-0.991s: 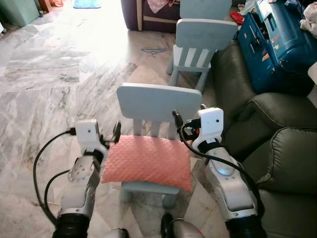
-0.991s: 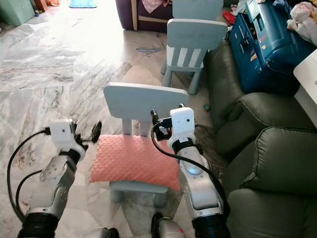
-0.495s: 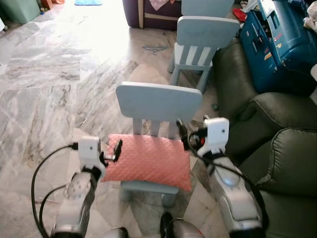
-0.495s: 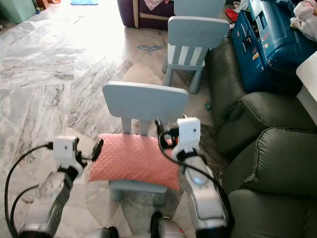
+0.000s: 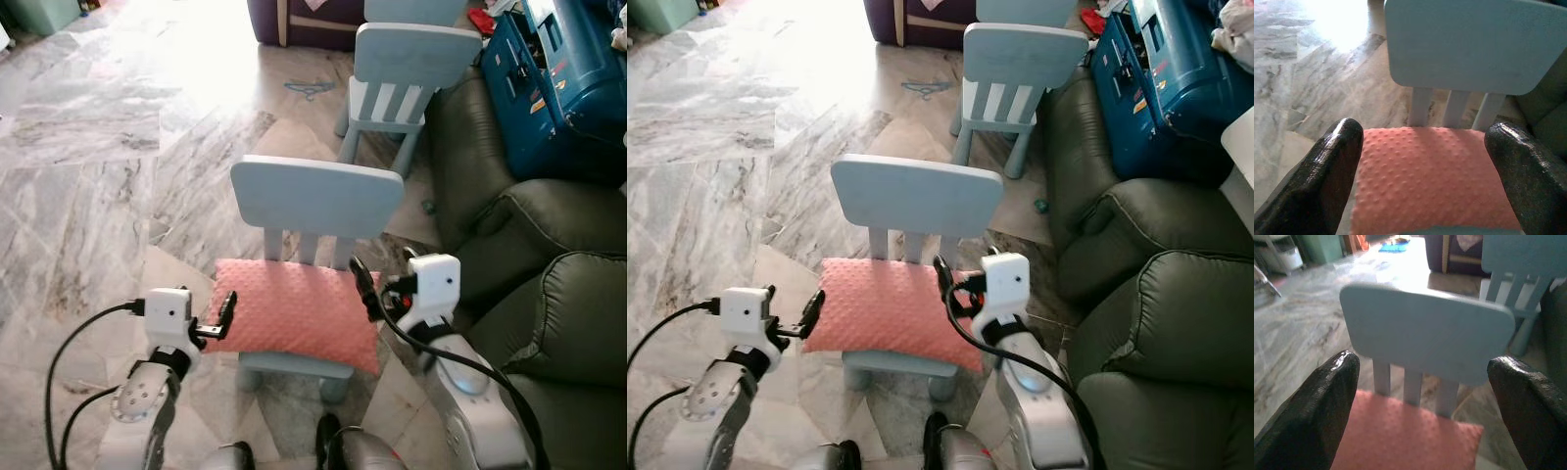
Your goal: Move the pillow to the sofa
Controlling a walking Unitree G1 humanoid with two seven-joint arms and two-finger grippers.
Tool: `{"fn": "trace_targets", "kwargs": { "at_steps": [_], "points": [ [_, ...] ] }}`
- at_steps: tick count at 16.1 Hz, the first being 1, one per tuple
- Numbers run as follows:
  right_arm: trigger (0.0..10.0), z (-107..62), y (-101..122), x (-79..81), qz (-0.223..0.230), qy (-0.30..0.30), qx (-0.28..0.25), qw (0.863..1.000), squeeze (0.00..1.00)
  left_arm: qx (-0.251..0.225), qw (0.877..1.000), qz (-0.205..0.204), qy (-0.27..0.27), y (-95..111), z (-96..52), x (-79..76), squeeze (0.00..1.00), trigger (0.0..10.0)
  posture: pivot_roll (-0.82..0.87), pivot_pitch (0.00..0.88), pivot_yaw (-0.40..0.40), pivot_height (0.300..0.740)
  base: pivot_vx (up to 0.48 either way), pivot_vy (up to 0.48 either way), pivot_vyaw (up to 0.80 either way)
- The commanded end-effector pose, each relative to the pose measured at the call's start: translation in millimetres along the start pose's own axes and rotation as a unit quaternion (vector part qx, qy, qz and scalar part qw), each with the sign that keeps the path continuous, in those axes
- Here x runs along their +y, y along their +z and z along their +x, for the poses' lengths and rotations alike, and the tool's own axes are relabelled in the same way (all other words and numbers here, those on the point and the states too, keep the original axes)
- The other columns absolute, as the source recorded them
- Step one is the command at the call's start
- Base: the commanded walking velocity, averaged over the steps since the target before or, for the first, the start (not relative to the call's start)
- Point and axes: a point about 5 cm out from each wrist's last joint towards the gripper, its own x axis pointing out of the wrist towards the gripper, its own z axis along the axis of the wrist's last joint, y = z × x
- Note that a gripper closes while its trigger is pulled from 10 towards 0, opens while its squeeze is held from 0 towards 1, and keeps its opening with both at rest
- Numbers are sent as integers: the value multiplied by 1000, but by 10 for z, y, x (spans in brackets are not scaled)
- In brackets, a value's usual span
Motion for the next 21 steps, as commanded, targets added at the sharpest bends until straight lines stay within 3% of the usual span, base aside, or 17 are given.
{"fn": "trace_targets", "kwargs": {
  "at_steps": [1, 6, 10, 13, 21],
  "points": [
    [10000, -53, 11, -9, 2, 0, 1, 1000, 0, 0, 1000, 16, 8, -4, -44, 30, 0, 10000, -58, 260, -70, 740, 0, 0, 0],
    [10000, -356, -278, -116, -4, 19, 79, 997, 0, 8, 1000, 24, 10, -59, -144, 57, 0, 10000, -62, 256, -89, 740, 0, 0, 0],
    [10000, -460, -363, -201, -7, 9, 101, 995, 0, 28, 999, 17, 9, -181, -277, 18, 0, 10000, -74, 269, -94, 740, 0, 0, 0],
    [10000, -439, -325, -189, -11, 5, 91, 996, 0, 30, 1000, 5, 0, -198, -289, -46, 0, 10000, -76, 275, -94, 740, 0, 0, 0],
    [10000, -352, -244, -188, -18, 1, 69, 997, 0, 26, 1000, 4, -2, -143, -217, 9, 0, 10000, -84, 287, -82, 727, 0, 0, 0]
  ]
}}
